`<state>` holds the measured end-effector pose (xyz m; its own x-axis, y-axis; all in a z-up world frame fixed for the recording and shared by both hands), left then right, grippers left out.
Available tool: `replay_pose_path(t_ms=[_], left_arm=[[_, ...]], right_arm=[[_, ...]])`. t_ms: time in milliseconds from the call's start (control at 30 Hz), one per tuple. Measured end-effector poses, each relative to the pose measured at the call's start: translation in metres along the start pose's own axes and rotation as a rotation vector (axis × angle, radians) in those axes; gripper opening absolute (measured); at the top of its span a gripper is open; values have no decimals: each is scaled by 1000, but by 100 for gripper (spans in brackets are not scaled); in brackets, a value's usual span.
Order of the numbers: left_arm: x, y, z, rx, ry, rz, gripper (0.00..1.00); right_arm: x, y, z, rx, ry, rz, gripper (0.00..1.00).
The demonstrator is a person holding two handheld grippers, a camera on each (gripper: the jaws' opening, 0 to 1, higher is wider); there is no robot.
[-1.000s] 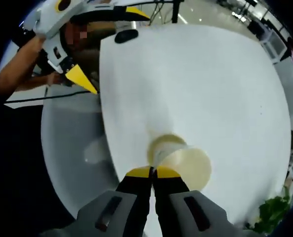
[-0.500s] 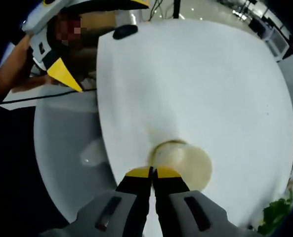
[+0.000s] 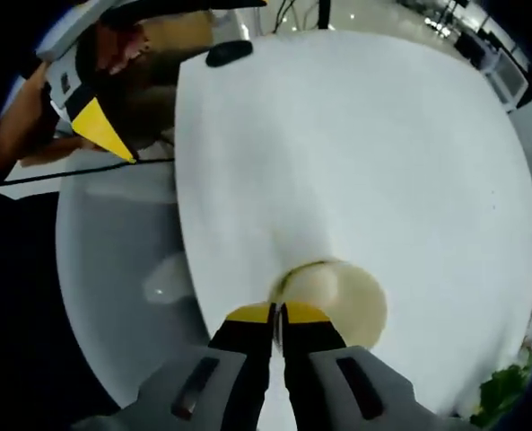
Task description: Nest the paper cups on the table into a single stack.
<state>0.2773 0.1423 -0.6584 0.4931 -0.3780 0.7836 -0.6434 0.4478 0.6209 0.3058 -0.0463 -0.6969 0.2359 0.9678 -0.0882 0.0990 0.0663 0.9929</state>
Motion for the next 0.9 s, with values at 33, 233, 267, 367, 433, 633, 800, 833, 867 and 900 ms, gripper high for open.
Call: replay_pose_path(t_ms=[33, 233, 267, 367, 433, 633, 800, 833, 867, 900], left_arm=[[0, -1, 0, -1, -1, 0, 99], [0, -4, 2, -7, -4, -2, 99], [0, -5, 2, -8, -4, -3, 99], [0, -7, 3, -14, -6, -3, 99], [1, -8, 4, -21, -4, -5, 99], [4, -9, 4, -38, -4, -1, 99], [9, -9, 5, -51, -21, 23, 99], [10, -10, 4, -57, -19, 21, 99], [9, -10, 4, -58, -18, 18, 99], [8, -11, 4, -62, -17, 12, 99]], right_arm=[[-1, 0, 1, -5, 1, 3, 5], [-11, 9, 7, -12, 2, 25, 14], [-12, 13, 8, -13, 0, 39, 15], [-14, 20, 10, -35, 12, 107, 20], [-17, 25, 10, -53, 26, 157, 28], [-39, 42, 11, -72, -4, 328, 46], [-65, 49, 13, -145, -36, 483, 53], [-72, 50, 12, -149, -63, 512, 53], [-73, 50, 12, -153, -62, 534, 55], [-77, 52, 11, -168, -71, 593, 56]])
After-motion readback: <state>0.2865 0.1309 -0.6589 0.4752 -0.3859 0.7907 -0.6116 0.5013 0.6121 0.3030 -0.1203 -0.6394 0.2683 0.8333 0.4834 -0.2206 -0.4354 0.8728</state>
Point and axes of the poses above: the point that each gripper's makers call its tool centre point, and the gripper's own axes: y roughly backward along the fingers, z roughly to its right, x roughly out of its top, the point moved 6 cm from there along y, roughly backward along the fingers, and after that the axes turned 13 degrees about -z, right-handed, at the moved point
